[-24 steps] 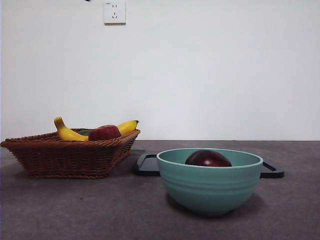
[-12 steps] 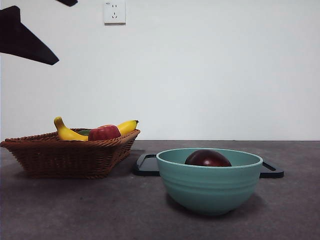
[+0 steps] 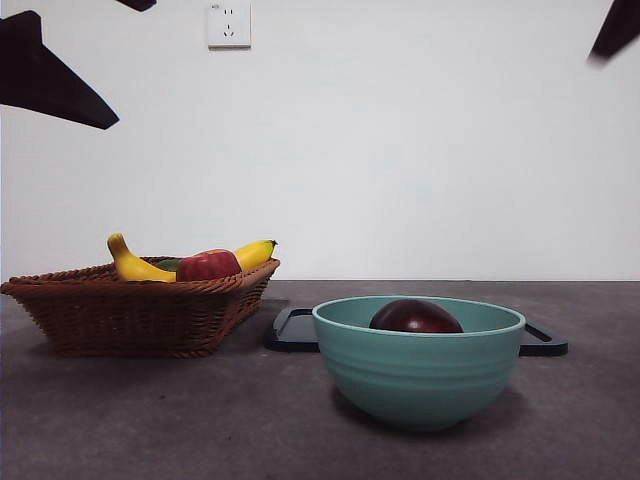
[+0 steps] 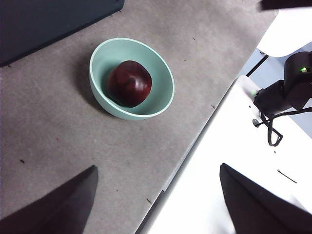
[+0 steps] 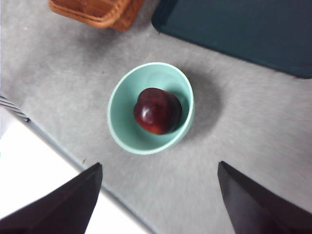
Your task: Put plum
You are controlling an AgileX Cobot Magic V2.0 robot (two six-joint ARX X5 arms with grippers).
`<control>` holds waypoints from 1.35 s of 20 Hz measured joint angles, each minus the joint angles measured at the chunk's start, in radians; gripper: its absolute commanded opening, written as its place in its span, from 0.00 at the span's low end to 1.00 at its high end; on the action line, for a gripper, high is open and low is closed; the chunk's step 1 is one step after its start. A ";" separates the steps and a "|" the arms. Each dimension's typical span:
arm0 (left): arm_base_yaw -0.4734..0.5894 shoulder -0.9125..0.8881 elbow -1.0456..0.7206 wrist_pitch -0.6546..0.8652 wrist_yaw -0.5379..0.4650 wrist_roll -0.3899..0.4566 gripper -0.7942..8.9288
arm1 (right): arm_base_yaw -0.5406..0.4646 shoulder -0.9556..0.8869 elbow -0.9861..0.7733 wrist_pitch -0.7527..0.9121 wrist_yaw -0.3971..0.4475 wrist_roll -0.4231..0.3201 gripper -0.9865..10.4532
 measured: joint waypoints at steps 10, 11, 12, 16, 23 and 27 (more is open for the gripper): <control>0.000 0.000 0.000 0.019 0.000 0.000 0.49 | 0.194 0.251 -0.164 0.431 0.189 0.143 0.34; 0.000 0.000 0.000 0.019 0.000 0.000 0.49 | 0.209 0.283 -0.164 0.457 0.213 0.148 0.31; 0.000 0.000 0.000 0.019 0.000 0.000 0.49 | 0.220 0.307 -0.164 0.472 0.232 0.151 0.31; 0.000 0.000 0.000 0.019 0.000 0.000 0.49 | 0.255 0.404 -0.164 0.533 0.292 0.166 0.28; 0.000 0.000 0.000 0.018 0.000 0.000 0.49 | 0.292 0.464 -0.164 0.604 0.314 0.167 0.09; 0.000 0.000 0.000 0.019 0.000 0.000 0.49 | 0.295 0.462 -0.164 0.620 0.314 0.191 0.09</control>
